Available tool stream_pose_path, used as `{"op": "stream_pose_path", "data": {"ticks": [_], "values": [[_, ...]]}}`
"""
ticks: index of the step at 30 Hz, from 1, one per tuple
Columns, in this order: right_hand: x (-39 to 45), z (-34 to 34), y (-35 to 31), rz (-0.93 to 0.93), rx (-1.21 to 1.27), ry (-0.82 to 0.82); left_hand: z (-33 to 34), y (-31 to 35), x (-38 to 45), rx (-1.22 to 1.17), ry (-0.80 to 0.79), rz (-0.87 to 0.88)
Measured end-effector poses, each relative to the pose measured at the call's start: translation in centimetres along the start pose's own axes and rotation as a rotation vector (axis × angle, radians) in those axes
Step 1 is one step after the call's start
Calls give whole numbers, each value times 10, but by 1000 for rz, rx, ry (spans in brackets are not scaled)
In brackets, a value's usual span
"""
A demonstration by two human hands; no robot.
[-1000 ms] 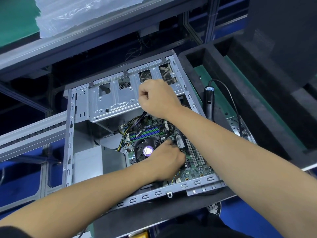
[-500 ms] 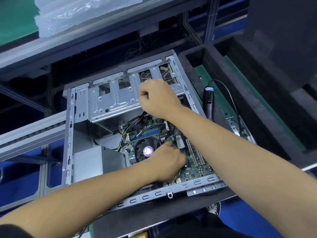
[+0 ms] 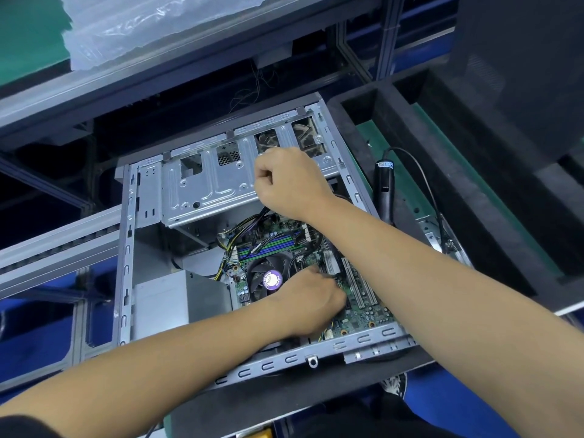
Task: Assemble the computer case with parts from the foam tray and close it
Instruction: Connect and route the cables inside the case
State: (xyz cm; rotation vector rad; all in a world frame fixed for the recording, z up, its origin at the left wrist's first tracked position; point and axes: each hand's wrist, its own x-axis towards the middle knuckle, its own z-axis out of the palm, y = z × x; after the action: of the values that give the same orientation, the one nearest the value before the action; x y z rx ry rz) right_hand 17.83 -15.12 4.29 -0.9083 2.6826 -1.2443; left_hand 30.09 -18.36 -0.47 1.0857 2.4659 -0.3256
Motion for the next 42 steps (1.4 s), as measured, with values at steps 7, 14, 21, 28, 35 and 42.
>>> {"op": "stream_pose_path", "data": {"ticks": [7, 14, 21, 28, 35, 42], "values": [[0, 1, 1, 5, -1, 6, -1, -6, 0, -41, -32, -21], [0, 3, 3, 7, 9, 15, -3, -4, 0, -74, 3, -70], [1, 3, 4, 11, 13, 18, -5, -6, -1, -63, -25, -24], [1, 4, 4, 15, 21, 11, -6, -7, -3, -76, -39, 34], [1, 4, 4, 12, 9, 6, -5, -8, -3, -86, -24, 72], [1, 4, 4, 10, 2, 3, -3, -4, 0, -68, -10, 5]]}}
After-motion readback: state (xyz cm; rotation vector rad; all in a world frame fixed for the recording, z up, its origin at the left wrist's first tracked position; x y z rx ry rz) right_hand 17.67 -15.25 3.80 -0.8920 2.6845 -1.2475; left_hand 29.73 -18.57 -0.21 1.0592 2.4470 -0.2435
